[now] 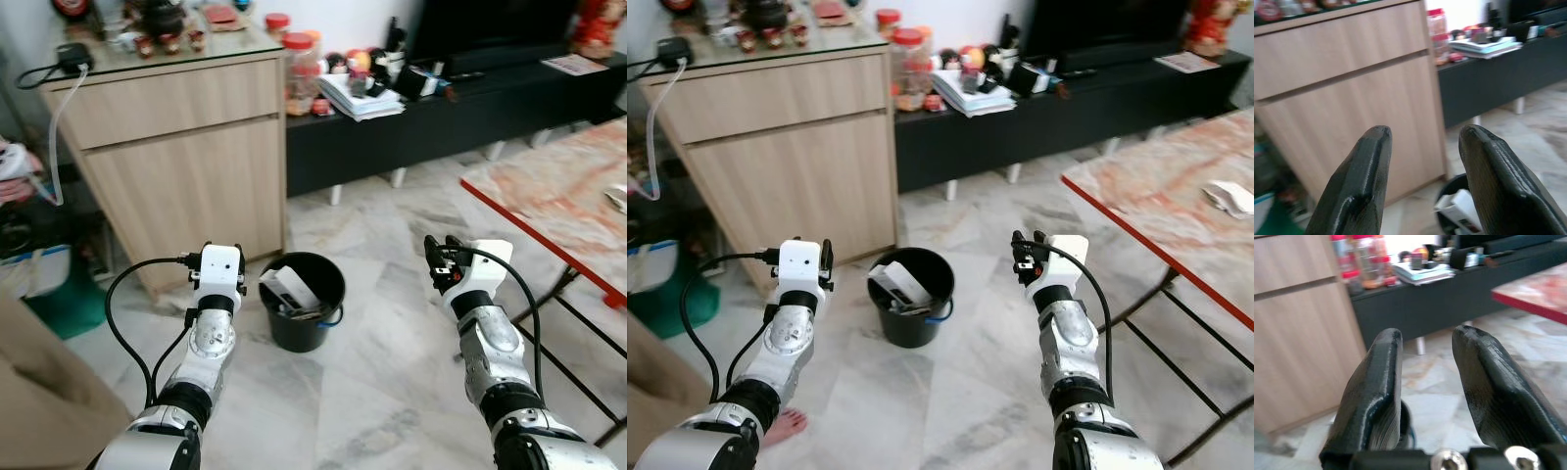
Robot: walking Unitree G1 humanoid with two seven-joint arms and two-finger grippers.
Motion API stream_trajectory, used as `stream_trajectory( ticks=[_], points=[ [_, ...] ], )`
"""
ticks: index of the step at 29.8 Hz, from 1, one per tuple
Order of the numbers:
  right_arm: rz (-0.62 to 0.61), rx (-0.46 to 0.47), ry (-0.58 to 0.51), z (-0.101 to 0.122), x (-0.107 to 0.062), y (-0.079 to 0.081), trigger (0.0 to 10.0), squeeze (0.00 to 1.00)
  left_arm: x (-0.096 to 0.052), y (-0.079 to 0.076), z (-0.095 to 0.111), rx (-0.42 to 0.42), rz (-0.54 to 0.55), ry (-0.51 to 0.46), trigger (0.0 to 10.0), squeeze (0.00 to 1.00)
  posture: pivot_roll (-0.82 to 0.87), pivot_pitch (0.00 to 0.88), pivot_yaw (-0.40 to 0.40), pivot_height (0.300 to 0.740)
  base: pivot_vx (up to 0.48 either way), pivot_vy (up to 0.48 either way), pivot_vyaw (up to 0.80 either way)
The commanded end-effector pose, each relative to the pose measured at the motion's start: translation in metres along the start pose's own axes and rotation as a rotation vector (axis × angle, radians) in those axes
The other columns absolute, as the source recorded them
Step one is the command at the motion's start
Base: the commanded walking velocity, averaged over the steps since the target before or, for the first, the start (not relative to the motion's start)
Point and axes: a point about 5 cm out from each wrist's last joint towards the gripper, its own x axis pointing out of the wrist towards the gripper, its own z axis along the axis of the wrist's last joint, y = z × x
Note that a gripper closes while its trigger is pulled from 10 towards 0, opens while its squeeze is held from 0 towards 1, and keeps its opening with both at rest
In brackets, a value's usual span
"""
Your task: Picking trash to rubbish bin
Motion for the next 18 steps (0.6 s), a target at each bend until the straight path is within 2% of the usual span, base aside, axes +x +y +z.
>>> stream_trajectory(
  ticks=[1,18],
  points=[
    [0.003,-0.002,-0.046,0.01,0.005,0.002,10.0,0.0,0.004,0.002,0.006,-0.032,0.026,-0.016,10.0,0.0,-0.05,0.0,-0.059,0.74,0.0,0.0,-0.8],
    [0.014,-0.004,-0.081,0.021,0.013,0.008,10.0,0.0,0.012,0.006,0.015,-0.021,0.053,-0.043,10.0,0.0,-0.04,0.0,-0.066,0.74,0.0,0.0,-0.8]
  ],
)
